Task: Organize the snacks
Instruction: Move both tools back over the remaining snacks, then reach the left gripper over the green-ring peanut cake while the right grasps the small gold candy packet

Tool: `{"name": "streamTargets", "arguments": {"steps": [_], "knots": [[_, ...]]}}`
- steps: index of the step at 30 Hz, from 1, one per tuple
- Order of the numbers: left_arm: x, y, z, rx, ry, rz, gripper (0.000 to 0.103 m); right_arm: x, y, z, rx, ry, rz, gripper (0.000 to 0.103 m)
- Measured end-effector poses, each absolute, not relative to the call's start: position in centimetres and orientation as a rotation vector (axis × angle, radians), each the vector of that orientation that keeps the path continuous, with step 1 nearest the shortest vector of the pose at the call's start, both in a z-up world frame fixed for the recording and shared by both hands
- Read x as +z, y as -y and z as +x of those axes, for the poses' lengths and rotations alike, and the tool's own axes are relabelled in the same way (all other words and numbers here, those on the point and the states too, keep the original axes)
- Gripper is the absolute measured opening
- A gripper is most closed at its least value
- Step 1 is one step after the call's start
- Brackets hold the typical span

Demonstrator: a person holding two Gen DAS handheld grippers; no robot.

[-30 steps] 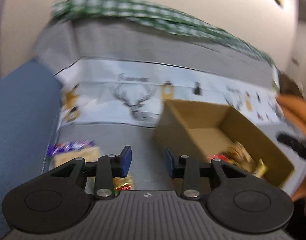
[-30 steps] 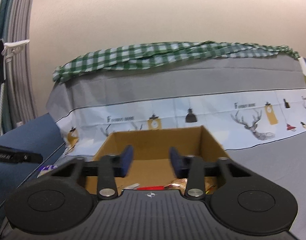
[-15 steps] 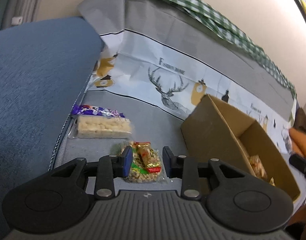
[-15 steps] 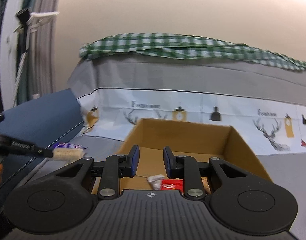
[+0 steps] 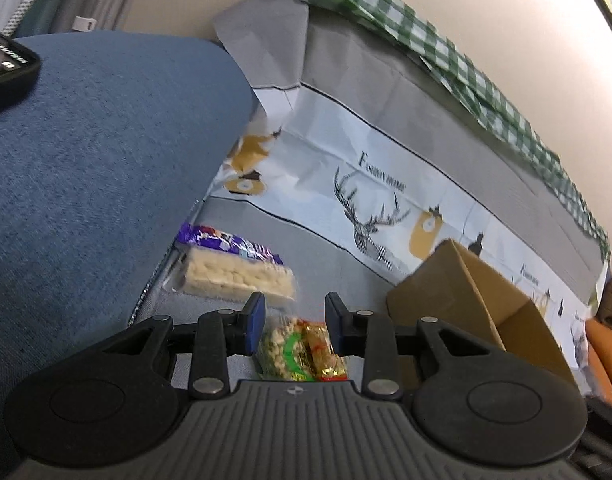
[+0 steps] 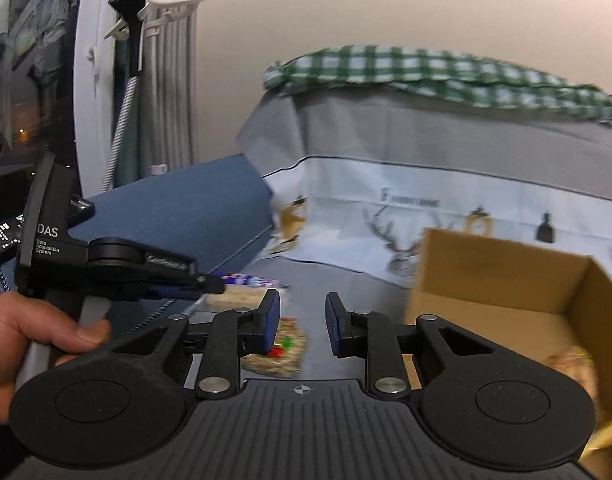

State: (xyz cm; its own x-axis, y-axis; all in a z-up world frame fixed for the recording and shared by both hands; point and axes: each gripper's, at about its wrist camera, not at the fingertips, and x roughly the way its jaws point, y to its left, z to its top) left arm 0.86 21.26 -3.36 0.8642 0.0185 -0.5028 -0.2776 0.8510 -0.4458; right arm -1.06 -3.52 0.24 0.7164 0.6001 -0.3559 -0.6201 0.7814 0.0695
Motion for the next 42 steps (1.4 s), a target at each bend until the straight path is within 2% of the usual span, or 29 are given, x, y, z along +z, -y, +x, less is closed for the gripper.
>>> {"name": "streamTargets", "arguments": {"steps": [11,13,17,18,19,20,21,22,26,37,39,42], "knots": [[-3.7,-21.9,1.2,0.185,-0.502,-0.546,0.039,-4.9,-3.8,5.5,0.621,-0.532,-0.077,0.029],[-3.9,-21.8,1.4,0.185,-0.508,-0.539,0.040,-5.8,-4.6,6.7,0.607,-0.550,-0.069,0.033],[-4.0,-21.8,1.4,0.184,-0.510,-0.530,0.041,-7.2,-6.0,8.6,0.613,-0.609,-0.069,0.049],[-4.0,-21.8,1.5,0.182,-0.510,-0.529,0.042,-7.5,-6.3,9.0,0.624,-0.632,-0.067,0.049],[-4.0,-21.7,1.5,0.181,-0.513,-0.525,0.043,-7.8,-6.4,9.1,0.628,-0.638,-0.068,0.048],[-4.1,-21.7,1.6,0.179,-0.517,-0.523,0.043,-8.0,-6.6,9.2,0.625,-0.640,-0.077,0.042],[-4.1,-21.7,1.7,0.178,-0.521,-0.523,0.043,-8.2,-6.6,9.1,0.622,-0.641,-0.088,0.025],[-4.2,-21.7,1.7,0.180,-0.522,-0.524,0.043,-8.1,-6.4,9.0,0.622,-0.638,-0.091,0.022],[-4.1,-21.6,1.6,0.180,-0.518,-0.527,0.043,-7.6,-5.6,8.2,0.618,-0.624,-0.108,0.021],[-4.4,-20.3,2.2,0.166,-0.585,-0.451,0.043,-6.1,-1.6,0.7,0.659,-0.775,-0.216,0.021],[-4.7,-19.6,2.6,0.152,-0.616,-0.410,0.046,-5.8,-1.3,-0.5,0.676,-0.774,-0.233,0.021],[-5.4,-18.4,3.3,0.132,-0.653,-0.348,0.056,-6.5,-1.0,-1.2,0.702,-0.784,-0.234,0.021]]}}
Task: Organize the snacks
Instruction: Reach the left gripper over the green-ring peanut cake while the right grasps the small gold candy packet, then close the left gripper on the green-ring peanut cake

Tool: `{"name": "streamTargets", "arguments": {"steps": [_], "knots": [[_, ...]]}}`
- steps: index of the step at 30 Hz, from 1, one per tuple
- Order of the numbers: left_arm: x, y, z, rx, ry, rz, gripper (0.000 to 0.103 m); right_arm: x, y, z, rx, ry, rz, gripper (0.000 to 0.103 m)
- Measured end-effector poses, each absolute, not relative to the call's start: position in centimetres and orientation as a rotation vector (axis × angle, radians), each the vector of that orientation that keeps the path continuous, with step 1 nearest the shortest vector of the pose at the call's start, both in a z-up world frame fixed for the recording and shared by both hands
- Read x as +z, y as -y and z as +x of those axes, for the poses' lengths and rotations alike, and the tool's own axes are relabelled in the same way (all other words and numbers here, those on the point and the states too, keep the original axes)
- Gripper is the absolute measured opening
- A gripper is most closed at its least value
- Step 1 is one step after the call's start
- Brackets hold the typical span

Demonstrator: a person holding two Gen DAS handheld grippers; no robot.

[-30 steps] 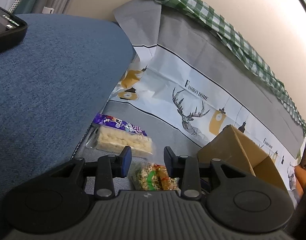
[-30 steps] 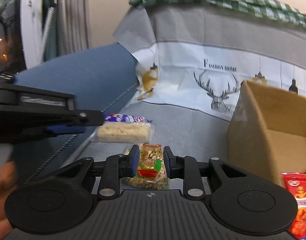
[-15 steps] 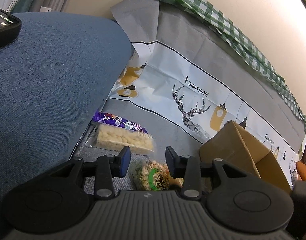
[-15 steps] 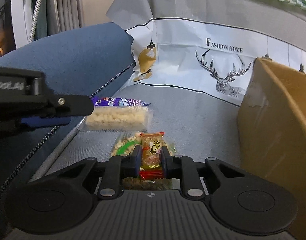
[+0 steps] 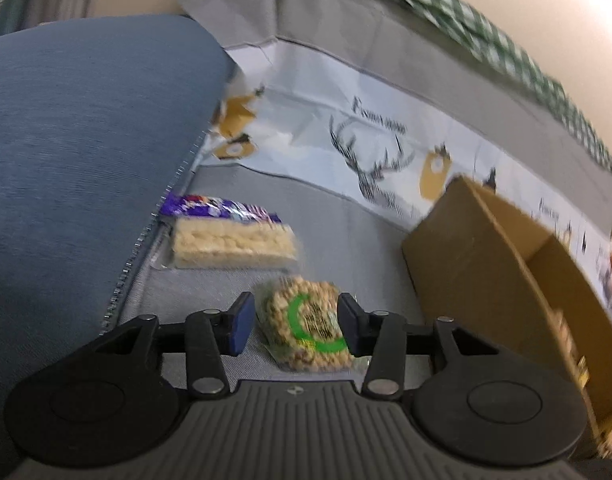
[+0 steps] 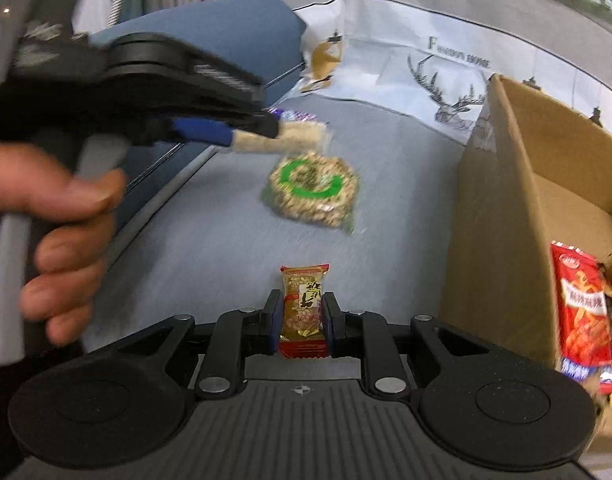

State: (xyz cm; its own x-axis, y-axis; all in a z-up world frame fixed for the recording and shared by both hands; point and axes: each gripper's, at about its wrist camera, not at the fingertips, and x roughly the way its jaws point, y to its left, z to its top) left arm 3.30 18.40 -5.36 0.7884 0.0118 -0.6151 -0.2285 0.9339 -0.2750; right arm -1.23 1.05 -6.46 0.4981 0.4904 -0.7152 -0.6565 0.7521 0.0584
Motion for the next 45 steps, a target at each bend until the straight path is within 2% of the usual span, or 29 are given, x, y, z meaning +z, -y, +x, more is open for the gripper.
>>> {"name": "streamTargets", "arguments": {"steps": [1,5,8,9,17,19,20,23,25,27,30,35,38,45], "knots": [[-5.6,-17.9,3.6,0.129,-0.665,-0.320,0.059,-6.8,-0.9,-1.2,0.702,-0.793,-0.224,0.021],[-6.3,-16.2,4.5,0.117,-0.686,-0.234,0.084,-8.3,-0.6,-0.1,0.696,-0.843,-0.182,0.023],[-7.0,-14.8,5.6,0.108,-0.708,-0.165,0.097,-8.7,-0.9,0.1,0.716,-0.852,-0.194,0.034],[-7.3,-14.5,6.0,0.110,-0.718,-0.147,0.101,-8.8,-0.9,0.1,0.714,-0.855,-0.202,0.035],[-10.3,-12.9,8.8,0.093,-0.820,-0.024,0.103,-9.0,-1.0,0.7,0.715,-0.856,-0.228,0.035],[-10.6,-12.9,9.1,0.088,-0.815,-0.014,0.103,-8.9,-1.1,0.6,0.720,-0.853,-0.235,0.029],[-10.7,-12.9,9.2,0.086,-0.814,-0.017,0.103,-8.9,-1.1,0.7,0.721,-0.851,-0.238,0.023],[-10.8,-13.1,9.4,0.089,-0.814,-0.019,0.102,-8.8,-1.1,0.8,0.718,-0.851,-0.229,0.020],[-10.7,-13.0,9.3,0.090,-0.806,-0.003,0.098,-8.7,-1.1,0.7,0.713,-0.848,-0.220,0.019],[-10.3,-12.9,9.0,0.096,-0.787,0.008,0.086,-8.7,-1.0,0.5,0.709,-0.843,-0.220,0.019],[-9.8,-13.4,8.4,0.117,-0.776,-0.013,0.081,-8.5,-0.8,0.2,0.704,-0.829,-0.214,0.019],[-8.6,-14.9,7.2,0.162,-0.769,-0.100,0.081,-8.3,-0.7,-0.1,0.697,-0.808,-0.218,0.018],[-9.2,-15.5,7.4,0.169,-0.824,-0.143,0.082,-8.5,-0.8,-0.1,0.695,-0.829,-0.225,0.019],[-10.0,-15.4,8.2,0.189,-0.839,-0.114,0.092,-8.6,-0.8,-0.1,0.694,-0.836,-0.230,0.021]]}}
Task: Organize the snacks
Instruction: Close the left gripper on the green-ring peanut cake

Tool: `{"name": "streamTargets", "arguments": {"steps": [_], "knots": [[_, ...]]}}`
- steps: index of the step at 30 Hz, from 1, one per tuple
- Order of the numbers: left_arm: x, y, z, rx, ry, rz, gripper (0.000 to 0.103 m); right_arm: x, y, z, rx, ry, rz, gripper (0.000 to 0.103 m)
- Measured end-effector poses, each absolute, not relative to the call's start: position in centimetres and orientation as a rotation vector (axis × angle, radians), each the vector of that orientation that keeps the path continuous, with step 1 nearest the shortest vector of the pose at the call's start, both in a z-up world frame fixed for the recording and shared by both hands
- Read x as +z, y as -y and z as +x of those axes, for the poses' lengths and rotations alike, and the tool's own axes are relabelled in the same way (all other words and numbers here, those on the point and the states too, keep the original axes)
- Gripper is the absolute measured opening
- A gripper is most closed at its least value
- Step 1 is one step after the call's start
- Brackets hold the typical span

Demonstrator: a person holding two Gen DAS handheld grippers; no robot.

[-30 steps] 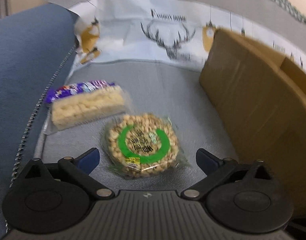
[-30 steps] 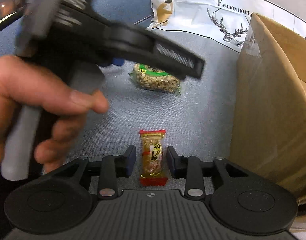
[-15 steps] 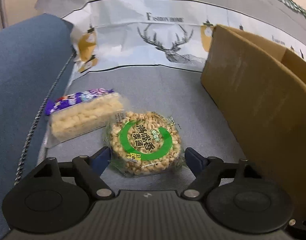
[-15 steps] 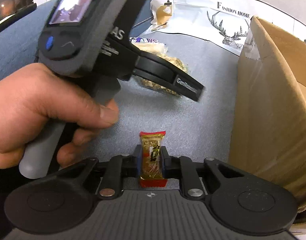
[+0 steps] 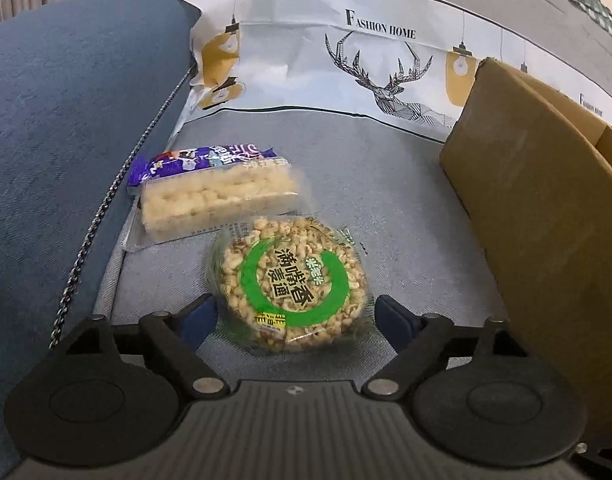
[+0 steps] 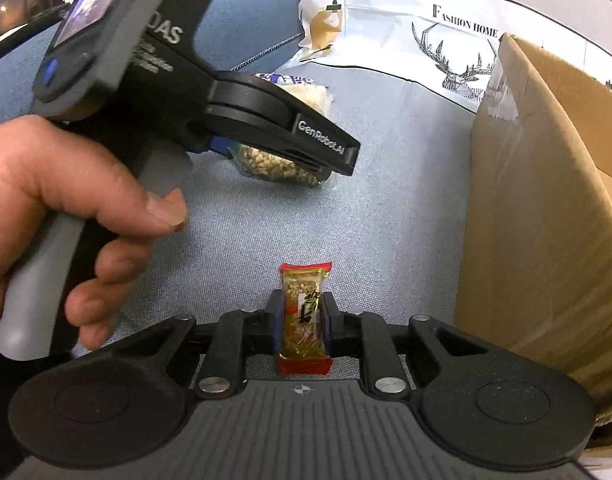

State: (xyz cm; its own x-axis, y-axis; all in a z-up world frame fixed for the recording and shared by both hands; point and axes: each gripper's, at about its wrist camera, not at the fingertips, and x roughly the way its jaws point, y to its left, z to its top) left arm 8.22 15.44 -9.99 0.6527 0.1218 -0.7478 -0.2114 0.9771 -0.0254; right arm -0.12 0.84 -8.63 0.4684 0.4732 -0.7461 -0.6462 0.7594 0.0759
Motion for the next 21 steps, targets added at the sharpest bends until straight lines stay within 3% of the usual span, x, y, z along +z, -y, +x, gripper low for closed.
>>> {"name": "streamTargets", "arguments": {"steps": [5,21], "knots": [[-10.42,-15.73,8.75,0.194,-0.838,-0.107,0.099,-8.69,-0.88,0.00,0.693,-0.834,-0.232,0.021],[-10.39,-15.43,8.94,0.174,-0.823,-0.095,0.099,-8.74,-0.88,-0.39,0.682,-0.805,-0.234,0.018]]}}
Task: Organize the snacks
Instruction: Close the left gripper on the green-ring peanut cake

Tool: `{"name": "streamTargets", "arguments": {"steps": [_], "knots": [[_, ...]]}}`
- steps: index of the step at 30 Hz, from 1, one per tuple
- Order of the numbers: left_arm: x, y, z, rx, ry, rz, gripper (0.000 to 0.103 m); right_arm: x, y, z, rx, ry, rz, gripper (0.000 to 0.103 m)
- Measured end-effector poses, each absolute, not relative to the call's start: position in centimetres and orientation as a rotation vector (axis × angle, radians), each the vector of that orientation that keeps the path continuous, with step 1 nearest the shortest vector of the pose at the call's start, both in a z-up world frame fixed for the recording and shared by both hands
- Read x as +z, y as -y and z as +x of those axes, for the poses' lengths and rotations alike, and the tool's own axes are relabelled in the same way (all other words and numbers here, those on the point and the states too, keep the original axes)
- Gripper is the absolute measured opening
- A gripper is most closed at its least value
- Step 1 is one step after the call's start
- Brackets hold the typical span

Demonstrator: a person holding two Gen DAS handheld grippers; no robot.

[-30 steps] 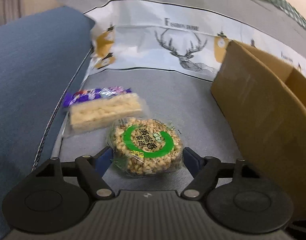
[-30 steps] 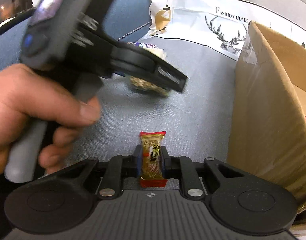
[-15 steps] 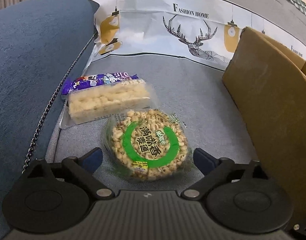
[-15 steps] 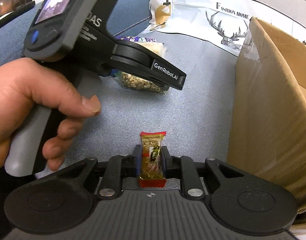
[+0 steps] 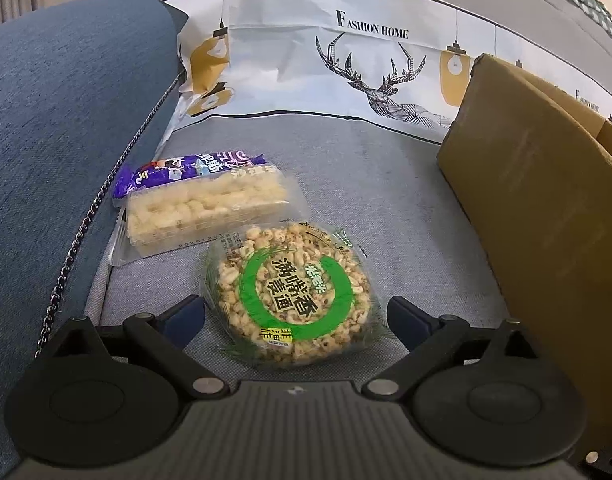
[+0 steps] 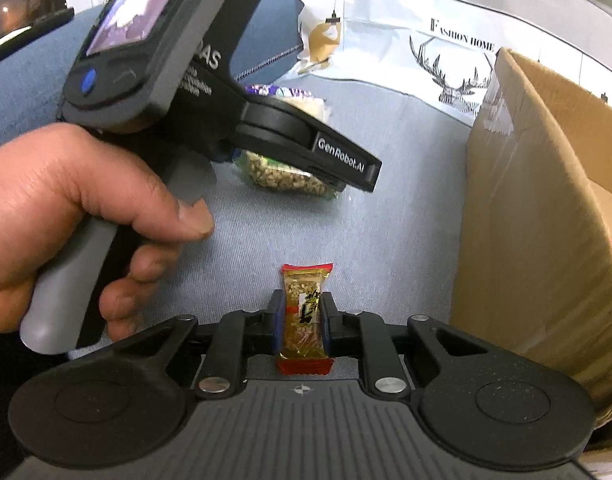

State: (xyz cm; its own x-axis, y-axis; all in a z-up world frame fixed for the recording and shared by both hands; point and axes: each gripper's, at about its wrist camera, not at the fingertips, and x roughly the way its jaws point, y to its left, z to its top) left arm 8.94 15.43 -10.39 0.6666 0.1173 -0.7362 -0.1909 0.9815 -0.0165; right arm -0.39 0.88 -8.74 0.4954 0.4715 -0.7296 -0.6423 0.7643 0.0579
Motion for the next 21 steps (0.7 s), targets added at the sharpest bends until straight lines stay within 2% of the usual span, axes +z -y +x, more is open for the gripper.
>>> {"name": "streamTargets", "arguments": {"steps": [5,11,21], "knots": [[-10.39,-15.35,8.99,0.171,-0.821,-0.096,0.097,-8.84,-0.99,-0.38,0.680,-0.805,-0.235,0.018],[-10.31,-15.24,8.95,0.158,-0.813,-0.095,0.089,-8.91,-0.95,-0.32,0.680,-0.804,-0.234,0.018],[-9.99,-15.34,8.83,0.156,-0.798,-0.107,0.081,-8.93,-0.85,-0.41,0.678,-0.799,-0.231,0.018]]}}
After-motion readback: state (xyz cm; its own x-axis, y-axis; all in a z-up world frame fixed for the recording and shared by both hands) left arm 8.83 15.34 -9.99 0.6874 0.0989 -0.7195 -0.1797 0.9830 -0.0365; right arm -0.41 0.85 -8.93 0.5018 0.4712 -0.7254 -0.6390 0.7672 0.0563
